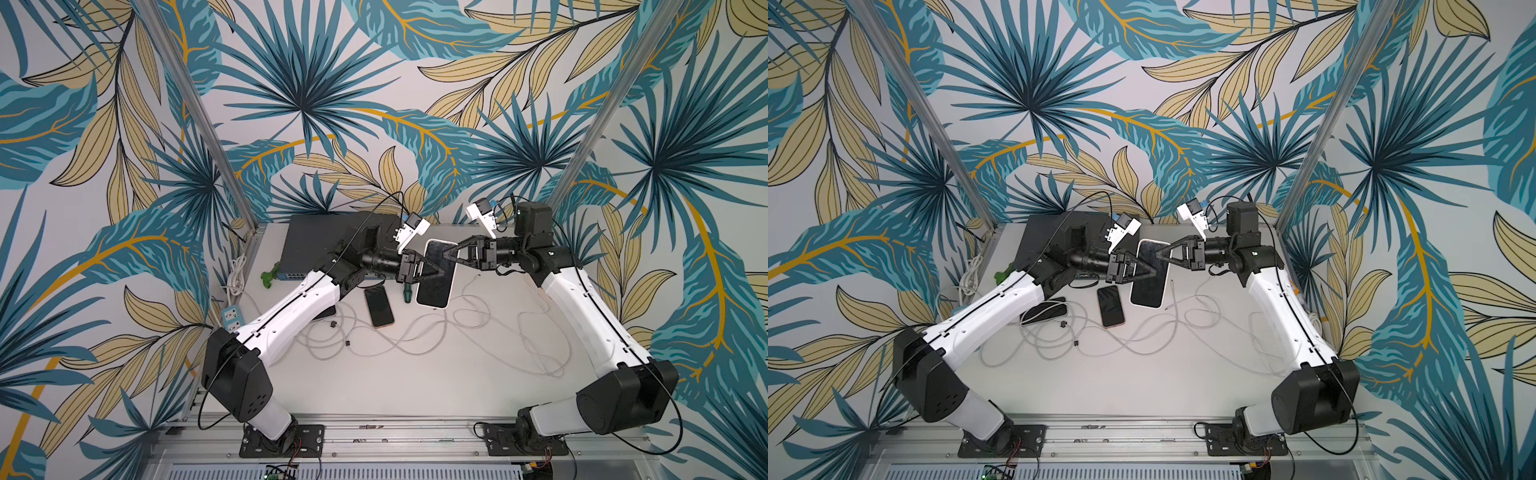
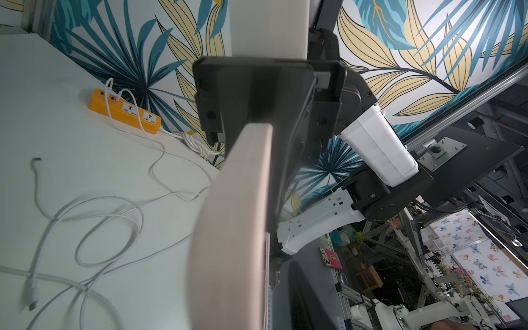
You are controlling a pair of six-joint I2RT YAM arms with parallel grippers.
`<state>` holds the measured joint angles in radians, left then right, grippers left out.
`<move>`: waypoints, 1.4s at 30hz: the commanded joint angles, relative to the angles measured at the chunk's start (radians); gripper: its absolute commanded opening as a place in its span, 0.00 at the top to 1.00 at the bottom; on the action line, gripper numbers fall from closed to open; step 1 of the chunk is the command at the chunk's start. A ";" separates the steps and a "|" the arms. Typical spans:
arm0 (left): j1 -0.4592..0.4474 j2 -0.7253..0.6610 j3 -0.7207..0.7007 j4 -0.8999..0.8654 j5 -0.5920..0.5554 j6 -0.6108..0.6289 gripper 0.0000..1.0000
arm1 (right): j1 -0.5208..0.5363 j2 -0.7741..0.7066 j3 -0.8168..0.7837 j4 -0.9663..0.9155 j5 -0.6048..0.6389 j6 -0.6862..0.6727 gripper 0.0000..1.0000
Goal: Plug the charging cable into the phone
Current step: Pick up the phone at the center of the board, then pick up the charging cable from the center of the board.
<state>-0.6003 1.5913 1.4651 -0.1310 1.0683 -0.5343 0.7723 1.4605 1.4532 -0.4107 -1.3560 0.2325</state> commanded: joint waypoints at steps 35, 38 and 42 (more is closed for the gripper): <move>0.182 -0.506 -0.507 -0.035 -0.639 0.017 1.00 | -0.164 0.783 0.559 -0.730 1.321 0.231 0.47; 0.182 -0.507 -0.512 -0.034 -0.610 0.016 1.00 | -0.163 0.875 0.683 -0.788 1.308 0.221 0.50; 0.182 -0.507 -0.522 -0.035 -0.607 0.014 1.00 | -0.159 0.949 0.782 -0.833 1.298 0.232 0.54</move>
<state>-0.4175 1.1000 0.9535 -0.2291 0.4461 -0.5312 0.6060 2.3665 2.1910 -1.1423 -0.0505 0.4603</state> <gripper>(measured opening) 0.156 0.466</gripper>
